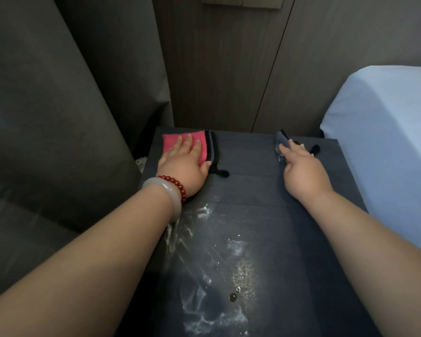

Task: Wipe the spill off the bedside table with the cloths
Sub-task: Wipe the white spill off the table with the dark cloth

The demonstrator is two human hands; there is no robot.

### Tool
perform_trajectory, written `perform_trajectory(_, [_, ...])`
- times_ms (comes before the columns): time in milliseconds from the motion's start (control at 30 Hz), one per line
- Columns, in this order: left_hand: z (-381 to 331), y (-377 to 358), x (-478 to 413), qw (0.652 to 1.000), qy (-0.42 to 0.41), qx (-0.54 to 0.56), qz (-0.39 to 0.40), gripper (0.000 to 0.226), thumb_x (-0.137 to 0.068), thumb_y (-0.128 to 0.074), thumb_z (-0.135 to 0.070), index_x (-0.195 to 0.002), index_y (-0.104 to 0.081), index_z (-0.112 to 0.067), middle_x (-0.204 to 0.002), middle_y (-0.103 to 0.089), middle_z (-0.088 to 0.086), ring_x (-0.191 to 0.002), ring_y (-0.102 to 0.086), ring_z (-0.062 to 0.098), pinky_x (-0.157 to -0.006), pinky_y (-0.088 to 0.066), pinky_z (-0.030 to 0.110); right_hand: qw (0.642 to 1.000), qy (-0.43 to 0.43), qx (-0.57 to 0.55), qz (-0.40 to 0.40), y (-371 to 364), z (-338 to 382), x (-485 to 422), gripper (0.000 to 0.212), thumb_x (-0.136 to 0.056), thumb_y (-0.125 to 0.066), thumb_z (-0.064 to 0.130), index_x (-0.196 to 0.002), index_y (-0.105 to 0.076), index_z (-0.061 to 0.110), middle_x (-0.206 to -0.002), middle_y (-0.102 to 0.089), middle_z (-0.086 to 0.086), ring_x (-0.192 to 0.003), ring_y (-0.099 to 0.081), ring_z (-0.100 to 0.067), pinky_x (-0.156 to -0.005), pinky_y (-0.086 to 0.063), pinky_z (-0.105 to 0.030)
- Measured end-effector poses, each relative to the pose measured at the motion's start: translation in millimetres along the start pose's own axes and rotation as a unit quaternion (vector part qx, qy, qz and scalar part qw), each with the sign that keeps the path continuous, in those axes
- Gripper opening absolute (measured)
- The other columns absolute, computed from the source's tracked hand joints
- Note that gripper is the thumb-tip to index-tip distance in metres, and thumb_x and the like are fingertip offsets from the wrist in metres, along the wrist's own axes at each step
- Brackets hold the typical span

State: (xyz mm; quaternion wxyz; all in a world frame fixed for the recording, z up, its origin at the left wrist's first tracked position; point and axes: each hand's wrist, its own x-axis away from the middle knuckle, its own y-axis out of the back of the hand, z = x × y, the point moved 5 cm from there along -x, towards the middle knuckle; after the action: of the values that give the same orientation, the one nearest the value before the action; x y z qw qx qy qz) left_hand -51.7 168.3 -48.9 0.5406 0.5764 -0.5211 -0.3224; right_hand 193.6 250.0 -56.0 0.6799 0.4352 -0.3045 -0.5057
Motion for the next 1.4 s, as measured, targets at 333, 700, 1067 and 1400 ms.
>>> perform_trajectory(333, [11.2, 7.1, -7.4, 0.994, -0.045, 0.095, -0.019, 0.050, -0.102, -0.037, -0.032, -0.149, -0.030, -0.017, -0.160, -0.016, 0.000, -0.147, -0.009, 0.016, -0.118, -0.007, 0.029, 0.982, 0.187, -0.017, 0.017, -27.1, 56.0, 98.8, 0.054, -0.078, -0.041, -0.002, -0.128, -0.057, 0.012, -0.141, -0.048, -0.011, -0.133, -0.038, -0.030, -0.111, -0.024, -0.049])
perform_trajectory(700, [19.8, 9.7, -4.4, 0.989, -0.016, 0.146, 0.000, 0.051, -0.104, -0.030, -0.032, -0.151, -0.023, -0.013, -0.160, -0.016, 0.005, -0.146, -0.014, 0.018, -0.115, -0.010, 0.026, 0.993, 0.095, -0.020, 0.064, -34.0, 73.8, -2.6, 0.056, -0.089, -0.042, -0.004, -0.142, -0.039, 0.014, -0.156, -0.021, -0.008, -0.145, -0.010, -0.027, -0.115, 0.000, -0.035])
perform_trajectory(1067, [15.6, 12.3, -2.4, 0.985, -0.004, 0.171, 0.018, 0.053, -0.104, -0.030, -0.035, -0.152, -0.021, -0.016, -0.160, -0.013, 0.004, -0.147, -0.012, 0.017, -0.115, -0.008, 0.027, 0.930, 0.318, -0.028, 0.183, -14.9, 56.8, 139.6, 0.057, -0.084, -0.032, 0.006, -0.130, -0.055, 0.031, -0.146, -0.038, 0.016, -0.142, -0.021, -0.007, -0.116, -0.014, -0.034])
perform_trajectory(1400, [-59.6, 6.7, -12.2, 0.990, -0.102, 0.090, -0.021, 0.049, -0.103, -0.029, -0.035, -0.150, -0.027, -0.021, -0.160, -0.014, 0.000, -0.148, -0.008, 0.020, -0.118, -0.013, 0.039, 0.984, 0.150, -0.098, -0.008, -8.5, 15.3, 175.2, 0.058, -0.079, -0.043, -0.003, -0.126, -0.056, 0.027, -0.142, -0.043, 0.014, -0.138, -0.030, -0.008, -0.114, -0.019, -0.030])
